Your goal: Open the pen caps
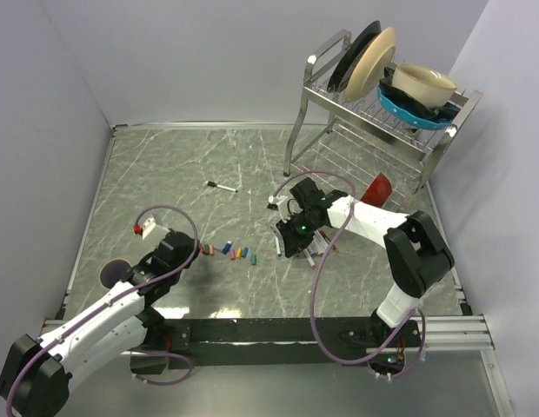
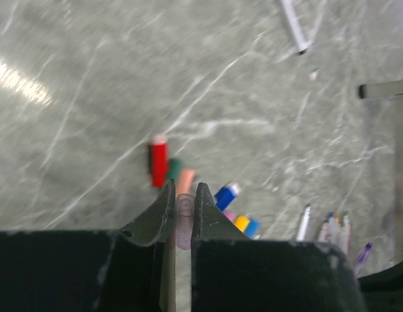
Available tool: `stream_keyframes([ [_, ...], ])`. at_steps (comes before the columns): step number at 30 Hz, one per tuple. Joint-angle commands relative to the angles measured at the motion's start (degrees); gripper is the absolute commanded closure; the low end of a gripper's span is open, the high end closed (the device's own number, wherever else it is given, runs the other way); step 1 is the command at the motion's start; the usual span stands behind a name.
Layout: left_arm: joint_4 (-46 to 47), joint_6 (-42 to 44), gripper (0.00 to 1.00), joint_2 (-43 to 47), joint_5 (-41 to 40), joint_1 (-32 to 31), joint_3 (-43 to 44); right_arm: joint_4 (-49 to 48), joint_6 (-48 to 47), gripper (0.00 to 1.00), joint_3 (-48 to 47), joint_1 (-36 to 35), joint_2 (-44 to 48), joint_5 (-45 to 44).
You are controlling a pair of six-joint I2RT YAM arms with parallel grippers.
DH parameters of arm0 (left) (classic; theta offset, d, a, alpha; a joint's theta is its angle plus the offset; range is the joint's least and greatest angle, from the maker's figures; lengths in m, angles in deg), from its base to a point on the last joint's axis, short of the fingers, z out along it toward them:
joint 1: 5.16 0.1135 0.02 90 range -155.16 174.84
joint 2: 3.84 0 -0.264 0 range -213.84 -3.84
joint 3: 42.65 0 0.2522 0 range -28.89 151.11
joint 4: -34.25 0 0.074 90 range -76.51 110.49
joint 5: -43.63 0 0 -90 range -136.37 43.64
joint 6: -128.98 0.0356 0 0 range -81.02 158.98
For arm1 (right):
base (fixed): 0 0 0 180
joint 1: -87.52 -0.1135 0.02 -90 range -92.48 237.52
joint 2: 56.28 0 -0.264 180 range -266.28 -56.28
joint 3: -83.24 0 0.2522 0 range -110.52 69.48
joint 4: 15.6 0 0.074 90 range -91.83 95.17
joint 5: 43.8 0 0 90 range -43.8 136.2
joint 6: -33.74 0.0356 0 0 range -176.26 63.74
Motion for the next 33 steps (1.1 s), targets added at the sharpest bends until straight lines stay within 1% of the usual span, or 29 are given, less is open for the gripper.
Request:
stream_keyframes([
  [1, -3.17, -4.9, 0.98, 3.75, 1.46, 0.25, -2.28, -2.34, 3.29, 0.86, 0.15, -0.24, -1.72, -6.4],
  [5, -5.28, -5.96, 0.98, 5.78, 1.9, 0.25, -3.34, -2.95, 4.87, 0.81, 0.07, -0.15, -2.6, -7.63],
  [10, -4.76, -7.45, 0.94, 6.84, 3.3, 0.25, -5.97, -3.04, 5.75, 0.78, -0.37, -0.24, -3.66, -9.13],
  [12, -4.23, -7.8, 0.92, 6.57, 3.92, 0.25, -6.51, -3.22, 6.01, 0.75, -0.37, -0.24, -3.75, -9.3],
  [17, -4.67, -8.24, 0.84, 5.61, 4.27, 0.25, -6.24, -3.31, 6.63, 0.74, -0.55, -0.15, -4.27, -9.22],
  [22, -4.93, -9.3, 0.81, 4.99, 4.01, 0.25, -6.15, -3.13, 6.89, 0.72, -0.81, 0.02, -4.71, -9.39],
  [25, -4.85, -9.56, 0.75, 4.99, 4.18, 0.25, -6.5, -3.04, 6.98, 0.72, -0.99, -0.06, -4.63, -9.48],
  [26, -4.93, -9.65, 0.71, 5.08, 4.1, 0.25, -6.59, -3.13, 6.89, 0.72, -0.99, -0.06, -4.54, -9.39],
  [29, -4.76, -9.74, 0.63, 5.25, 4.27, 0.25, -6.68, -2.95, 6.81, 0.71, -1.16, 0.02, -4.27, -9.48],
  [33, -5.02, -9.65, 0.55, 5.52, 4.19, 0.25, -6.68, -1.82, 5.58, 0.7, -1.69, 0.11, -3.14, -6.67],
])
